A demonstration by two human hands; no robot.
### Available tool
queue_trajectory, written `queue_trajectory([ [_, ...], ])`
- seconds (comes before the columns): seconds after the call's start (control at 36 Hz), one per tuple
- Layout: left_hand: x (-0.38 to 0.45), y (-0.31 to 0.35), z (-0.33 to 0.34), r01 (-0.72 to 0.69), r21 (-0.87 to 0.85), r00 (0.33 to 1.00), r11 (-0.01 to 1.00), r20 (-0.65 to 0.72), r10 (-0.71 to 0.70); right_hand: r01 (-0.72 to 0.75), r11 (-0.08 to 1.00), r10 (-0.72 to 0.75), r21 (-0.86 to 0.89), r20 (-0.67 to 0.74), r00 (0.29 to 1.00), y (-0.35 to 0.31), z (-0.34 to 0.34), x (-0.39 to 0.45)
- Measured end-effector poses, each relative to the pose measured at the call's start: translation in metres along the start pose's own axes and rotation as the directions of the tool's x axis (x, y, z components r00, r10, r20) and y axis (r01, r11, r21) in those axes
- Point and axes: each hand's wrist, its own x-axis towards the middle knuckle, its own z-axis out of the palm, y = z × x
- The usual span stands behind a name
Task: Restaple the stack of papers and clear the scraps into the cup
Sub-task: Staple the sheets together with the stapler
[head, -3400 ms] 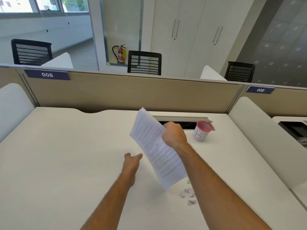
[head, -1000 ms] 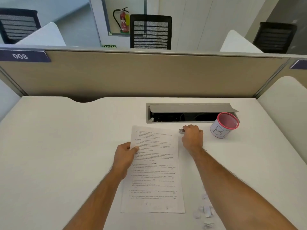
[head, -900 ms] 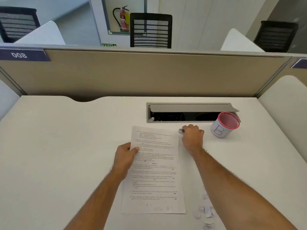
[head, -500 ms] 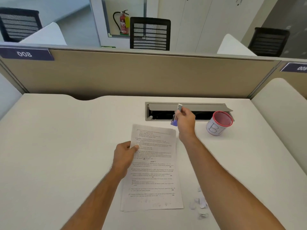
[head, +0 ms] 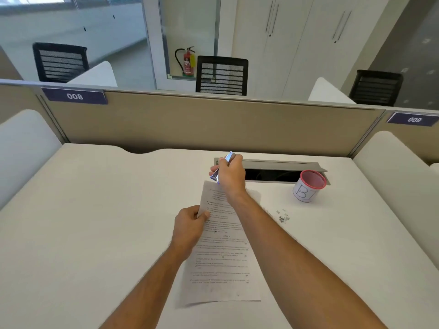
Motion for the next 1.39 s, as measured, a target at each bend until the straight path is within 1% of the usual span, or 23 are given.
queue_trajectory([
  [0.11, -0.01, 0.004, -0.002, -0.012, -0.001, 1.0, 1.0, -0.001, 0.012, 0.042, 0.998, -0.041, -0.043, 0.017, 0.999, -0.005, 0.001, -0.011],
  [0.33, -0.025, 0.01, -0.008, -0.038, 0.007, 0.999, 0.999, 0.008, 0.038, 0.083, 0.966, -0.071, -0.246, 0.057, 0.996, -0.002, -0.001, -0.029],
  [0.47, -0.032, 0.012, -0.008, -0.055, -0.014, 0.998, 0.998, 0.024, 0.055, 0.185, 0.922, -0.17, -0.34, 0.075, 0.983, -0.007, -0.003, -0.037],
  [0.67, -0.043, 0.015, -0.007, -0.066, -0.037, 0.997, 0.997, 0.036, 0.067, 0.245, 0.899, -0.247, -0.363, 0.041, 0.968, -0.007, -0.005, -0.047],
  [0.81, -0.048, 0.014, -0.006, -0.066, -0.043, 0.997, 0.997, 0.042, 0.068, 0.23, 0.899, -0.247, -0.373, 0.003, 0.969, -0.006, -0.003, -0.05],
  [1.14, -0.056, 0.013, -0.005, -0.062, -0.058, 0.997, 0.996, 0.038, 0.065, 0.209, 0.894, -0.242, -0.397, -0.035, 0.97, -0.01, 0.0, -0.055],
  [1.39, -0.062, 0.016, -0.004, -0.054, -0.079, 0.997, 0.995, 0.05, 0.058, 0.225, 0.884, -0.267, -0.41, -0.047, 0.962, -0.01, 0.001, -0.059],
])
